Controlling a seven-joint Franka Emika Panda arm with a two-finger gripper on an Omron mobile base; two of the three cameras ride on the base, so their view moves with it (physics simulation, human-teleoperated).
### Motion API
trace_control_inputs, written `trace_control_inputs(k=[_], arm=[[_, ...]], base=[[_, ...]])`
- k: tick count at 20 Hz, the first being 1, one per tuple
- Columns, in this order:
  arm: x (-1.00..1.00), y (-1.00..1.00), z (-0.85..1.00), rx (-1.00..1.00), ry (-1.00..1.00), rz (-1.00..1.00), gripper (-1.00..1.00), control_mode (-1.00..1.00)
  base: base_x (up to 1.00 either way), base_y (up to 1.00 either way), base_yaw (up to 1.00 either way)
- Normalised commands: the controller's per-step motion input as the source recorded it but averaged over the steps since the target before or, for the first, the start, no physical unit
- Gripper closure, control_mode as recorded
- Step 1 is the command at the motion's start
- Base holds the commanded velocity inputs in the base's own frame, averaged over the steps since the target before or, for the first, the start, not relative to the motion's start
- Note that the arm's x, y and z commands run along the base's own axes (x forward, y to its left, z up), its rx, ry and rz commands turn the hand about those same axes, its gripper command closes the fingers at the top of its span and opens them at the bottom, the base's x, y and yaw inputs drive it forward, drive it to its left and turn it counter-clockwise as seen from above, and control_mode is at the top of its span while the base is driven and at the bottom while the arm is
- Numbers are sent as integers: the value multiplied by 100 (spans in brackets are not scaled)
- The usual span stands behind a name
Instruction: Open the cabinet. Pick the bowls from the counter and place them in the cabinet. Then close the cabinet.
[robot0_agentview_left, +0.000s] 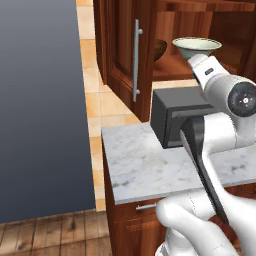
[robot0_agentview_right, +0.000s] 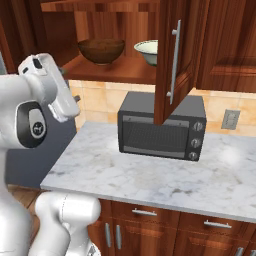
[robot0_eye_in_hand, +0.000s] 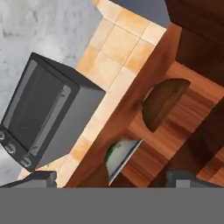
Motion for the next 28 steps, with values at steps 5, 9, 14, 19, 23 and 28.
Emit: trace_control_inputs(k=[5,9,14,19,23,28], arm=[[-100,14,-5,-30,-13,7,-100,-100],[-100,28,5,-28,-4,8,-100,-100],[-94,82,3,-35,6,3,-100,-100],[-93,100,1,-40,7,2,-100,-100],[13,100,2,-46,0,6,-100,-100],[81,60,0,-28,-3,0,-100,-100]], base=[[0,0,0],[0,0,0],[0,0,0],[0,0,0],[0,0,0],[0,0,0]])
